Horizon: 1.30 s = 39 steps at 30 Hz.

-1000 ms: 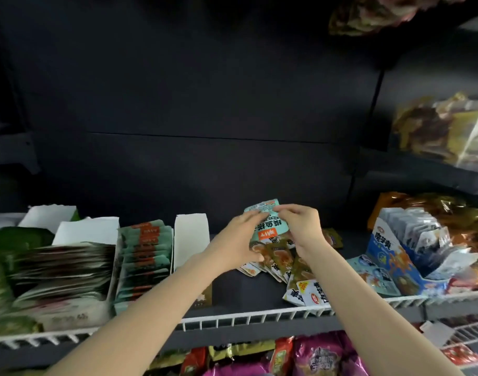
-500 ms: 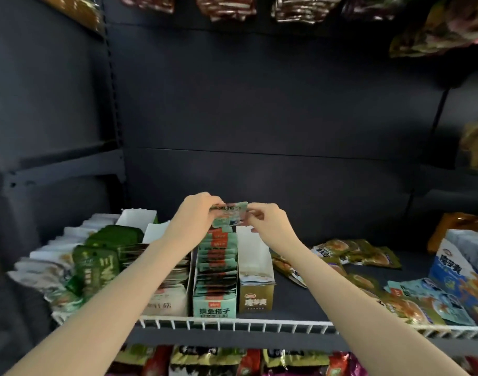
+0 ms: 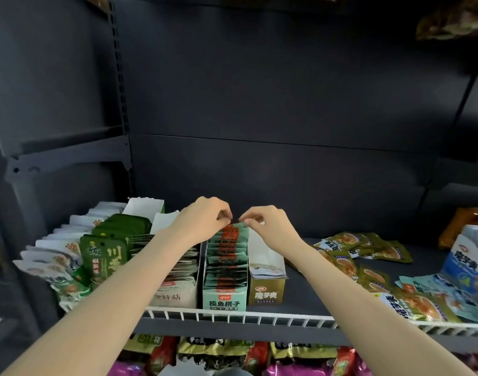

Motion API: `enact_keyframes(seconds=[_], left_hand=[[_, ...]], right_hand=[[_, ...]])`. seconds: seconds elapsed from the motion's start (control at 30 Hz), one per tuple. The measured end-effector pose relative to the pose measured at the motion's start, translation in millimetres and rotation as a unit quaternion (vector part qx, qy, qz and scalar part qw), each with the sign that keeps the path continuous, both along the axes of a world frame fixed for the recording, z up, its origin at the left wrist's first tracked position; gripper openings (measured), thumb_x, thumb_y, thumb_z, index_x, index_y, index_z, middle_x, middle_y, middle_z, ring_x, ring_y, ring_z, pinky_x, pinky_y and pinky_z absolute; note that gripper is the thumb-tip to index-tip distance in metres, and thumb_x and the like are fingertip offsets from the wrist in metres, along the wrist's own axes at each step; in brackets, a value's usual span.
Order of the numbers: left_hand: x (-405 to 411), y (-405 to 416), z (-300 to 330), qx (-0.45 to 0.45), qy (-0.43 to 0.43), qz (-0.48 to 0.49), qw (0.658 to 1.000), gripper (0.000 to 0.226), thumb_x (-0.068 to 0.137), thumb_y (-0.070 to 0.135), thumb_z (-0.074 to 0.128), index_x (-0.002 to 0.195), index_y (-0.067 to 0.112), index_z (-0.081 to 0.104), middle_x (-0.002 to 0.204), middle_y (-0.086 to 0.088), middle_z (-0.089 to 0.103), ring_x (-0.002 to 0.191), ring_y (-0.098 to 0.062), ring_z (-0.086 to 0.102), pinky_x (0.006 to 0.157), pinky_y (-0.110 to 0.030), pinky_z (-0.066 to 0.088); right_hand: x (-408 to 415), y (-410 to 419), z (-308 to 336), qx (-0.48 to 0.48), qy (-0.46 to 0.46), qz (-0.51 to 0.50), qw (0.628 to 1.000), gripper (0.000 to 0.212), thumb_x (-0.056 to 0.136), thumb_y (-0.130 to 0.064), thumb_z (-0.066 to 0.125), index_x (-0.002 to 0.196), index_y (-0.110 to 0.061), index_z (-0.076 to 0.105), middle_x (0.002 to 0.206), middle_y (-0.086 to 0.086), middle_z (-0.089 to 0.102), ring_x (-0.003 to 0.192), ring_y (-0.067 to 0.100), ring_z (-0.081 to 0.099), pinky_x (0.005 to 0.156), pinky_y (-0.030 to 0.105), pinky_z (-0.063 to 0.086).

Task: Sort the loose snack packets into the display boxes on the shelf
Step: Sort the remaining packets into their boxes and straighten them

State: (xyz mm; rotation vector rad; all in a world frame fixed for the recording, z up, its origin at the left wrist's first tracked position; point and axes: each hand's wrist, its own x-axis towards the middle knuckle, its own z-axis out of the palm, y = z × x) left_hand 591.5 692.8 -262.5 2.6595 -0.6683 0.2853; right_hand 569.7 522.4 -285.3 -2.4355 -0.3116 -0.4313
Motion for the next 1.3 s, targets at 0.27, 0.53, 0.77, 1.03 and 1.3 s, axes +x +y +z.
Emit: enact_keyframes(seconds=[0.27, 0.53, 0.77, 1.03, 1.3], left_hand=[[-31.8, -67.4, -3.1, -0.026, -0.139, -0.061, 0.988, 0.024, 0.097, 0.024, 0.043, 0.115, 0.024, 0.059, 0.108, 0.006, 0.060, 0.103, -0.014, 0.053, 0.087, -0.033, 0.045], [-22.5, -217.4, -75.7, 0.009, 0.022, -0.146, 0.989, 0.034, 0.097, 0.029, 0.041, 0.129, 0.016, 0.046, 0.126, -0.005, 0.050, 0.117, -0.024, 0.047, 0.092, -0.040, 0.044], [10.5, -291.5, -137.7, 0.112, 0.130, -0.159, 0.972, 0.077, 0.085, 0.060, 0.051, 0.147, 0.022, 0.024, 0.157, -0.006, 0.012, 0.144, -0.025, 0.012, 0.116, -0.040, 0.020], [15.3, -308.6, -141.0, 0.137, 0.106, -0.137, 0.975, 0.065, 0.087, 0.062, 0.045, 0.140, 0.024, 0.042, 0.150, -0.005, 0.032, 0.137, -0.028, 0.028, 0.109, -0.041, 0.029], [3.5, -297.1, -126.8, -0.038, 0.137, -0.204, 0.969, 0.064, 0.082, 0.036, 0.069, 0.137, 0.017, 0.044, 0.140, -0.002, 0.046, 0.128, -0.019, 0.042, 0.105, -0.033, 0.037]], right_hand=[[-34.7, -73.2, -17.1, 0.075, -0.037, -0.130, 0.988, 0.023, 0.094, -0.013, 0.050, 0.108, -0.019, 0.067, 0.104, -0.008, 0.066, 0.093, 0.005, 0.059, 0.075, 0.012, 0.041], [-54.1, -200.5, -88.4, -0.052, 0.140, -0.350, 0.925, 0.052, 0.093, -0.036, 0.051, 0.138, -0.012, 0.039, 0.135, 0.018, 0.044, 0.126, 0.036, 0.038, 0.101, 0.041, 0.035], [-46.6, -256.2, -112.2, -0.133, 0.333, -0.477, 0.802, 0.084, 0.094, -0.052, 0.042, 0.150, -0.013, -0.006, 0.148, 0.040, 0.001, 0.140, 0.050, 0.005, 0.113, 0.058, 0.000], [-35.8, -253.1, -110.1, -0.299, 0.166, -0.304, 0.889, 0.028, 0.088, 0.002, 0.054, 0.115, -0.005, 0.052, 0.116, 0.015, 0.057, 0.109, 0.033, 0.057, 0.080, 0.036, 0.048], [-42.0, -250.8, -66.4, 0.066, -0.088, -0.354, 0.929, 0.031, 0.091, 0.000, 0.043, 0.107, -0.007, 0.068, 0.088, 0.006, 0.068, 0.079, 0.021, 0.063, 0.072, 0.030, 0.051]])
